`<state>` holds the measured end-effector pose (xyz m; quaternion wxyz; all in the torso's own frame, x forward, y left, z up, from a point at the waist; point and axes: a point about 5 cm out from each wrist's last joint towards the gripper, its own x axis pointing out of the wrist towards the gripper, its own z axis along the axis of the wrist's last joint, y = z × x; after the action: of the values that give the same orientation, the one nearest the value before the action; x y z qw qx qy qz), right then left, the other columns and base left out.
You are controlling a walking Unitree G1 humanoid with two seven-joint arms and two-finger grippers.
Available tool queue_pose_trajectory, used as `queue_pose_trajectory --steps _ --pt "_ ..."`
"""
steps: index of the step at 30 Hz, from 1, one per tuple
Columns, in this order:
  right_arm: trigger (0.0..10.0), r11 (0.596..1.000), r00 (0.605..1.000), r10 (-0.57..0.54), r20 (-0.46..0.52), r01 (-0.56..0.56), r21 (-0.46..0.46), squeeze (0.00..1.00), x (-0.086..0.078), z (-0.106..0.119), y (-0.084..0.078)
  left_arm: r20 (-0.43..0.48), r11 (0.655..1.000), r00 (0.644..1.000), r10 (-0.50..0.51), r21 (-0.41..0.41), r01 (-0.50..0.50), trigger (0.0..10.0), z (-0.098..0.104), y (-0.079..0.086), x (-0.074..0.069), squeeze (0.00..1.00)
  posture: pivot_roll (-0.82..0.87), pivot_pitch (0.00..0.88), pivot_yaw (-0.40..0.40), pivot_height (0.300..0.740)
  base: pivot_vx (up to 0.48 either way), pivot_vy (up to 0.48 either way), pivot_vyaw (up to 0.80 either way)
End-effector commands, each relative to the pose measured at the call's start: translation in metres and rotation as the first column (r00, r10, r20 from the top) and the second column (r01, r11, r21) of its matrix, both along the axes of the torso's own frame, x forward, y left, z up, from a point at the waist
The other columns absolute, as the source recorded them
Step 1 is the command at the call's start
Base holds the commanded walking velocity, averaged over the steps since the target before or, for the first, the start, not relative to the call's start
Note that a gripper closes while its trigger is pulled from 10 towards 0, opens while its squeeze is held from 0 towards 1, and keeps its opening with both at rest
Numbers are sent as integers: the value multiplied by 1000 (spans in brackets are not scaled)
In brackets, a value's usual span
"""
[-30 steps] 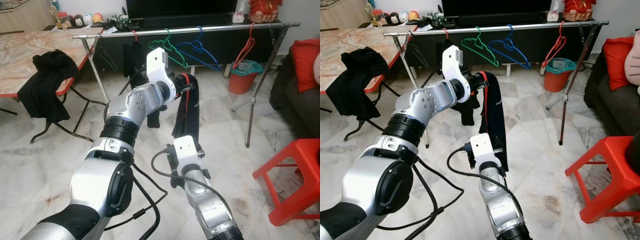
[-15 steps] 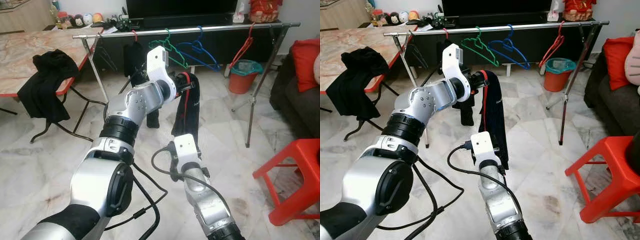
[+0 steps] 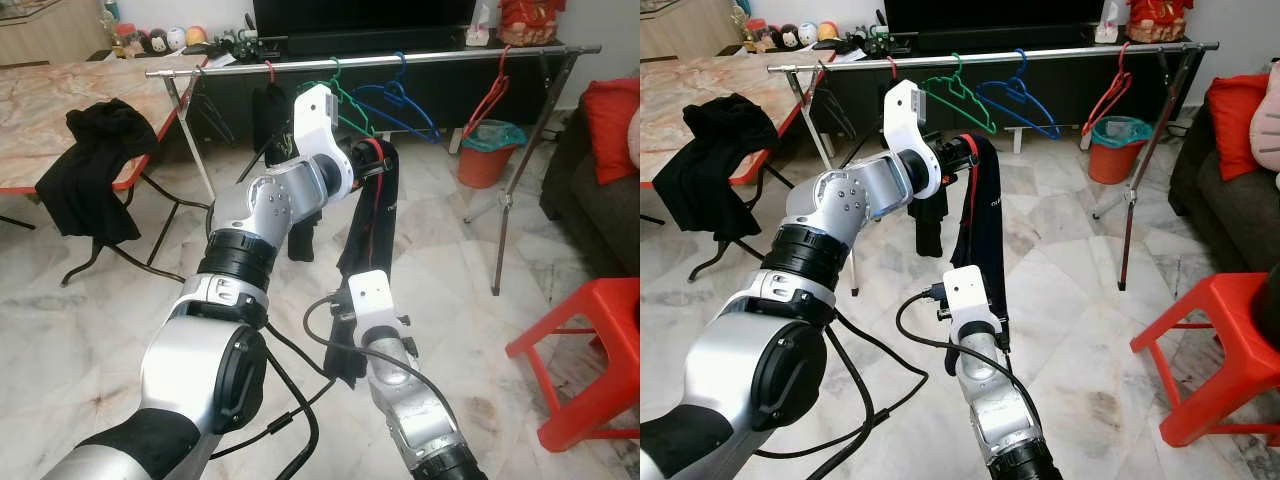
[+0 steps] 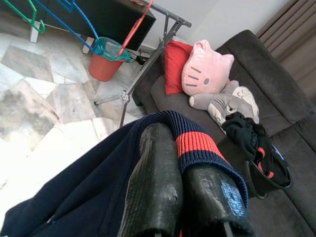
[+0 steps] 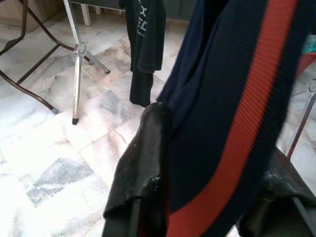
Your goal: Hang hanger
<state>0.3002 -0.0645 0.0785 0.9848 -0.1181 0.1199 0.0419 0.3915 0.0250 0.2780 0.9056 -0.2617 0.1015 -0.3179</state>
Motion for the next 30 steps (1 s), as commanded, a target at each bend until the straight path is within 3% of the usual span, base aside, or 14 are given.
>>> queue_pose_trajectory --steps 1,17,27,28,29,30 --pt "0 1000 1000 11 8 -11 26 0 2 4 7 40 1000 999 -7 -18 8 10000 13 1 -2 0 -123 0 78 740 0 0 0" --pt "0 999 1000 16 18 -17 30 0 2 3 6 16 1000 1000 -11 -1 11 10000 4 0 -4 0 -129 0 80 740 0 0 0" --pt "0 1000 1000 16 12 -17 24 0 1 1 3 42 997 999 -7 76 3 10000 -13 3 -6 0 -133 0 82 740 0 0 0" --pt "0 1000 1000 15 10 -15 24 0 1 1 2 43 997 999 -12 81 8 10000 -17 4 -7 365 -133 0 82 740 0 0 0" --pt "0 1000 1000 15 9 -15 23 0 1 1 2 41 996 999 -12 85 9 10000 -20 5 -7 365 -133 0 81 740 0 0 0" --pt "0 1000 1000 13 7 -13 22 0 0 1 1 35 996 999 -8 90 5 10000 -24 6 -7 1000 -133 0 81 740 0 0 0"
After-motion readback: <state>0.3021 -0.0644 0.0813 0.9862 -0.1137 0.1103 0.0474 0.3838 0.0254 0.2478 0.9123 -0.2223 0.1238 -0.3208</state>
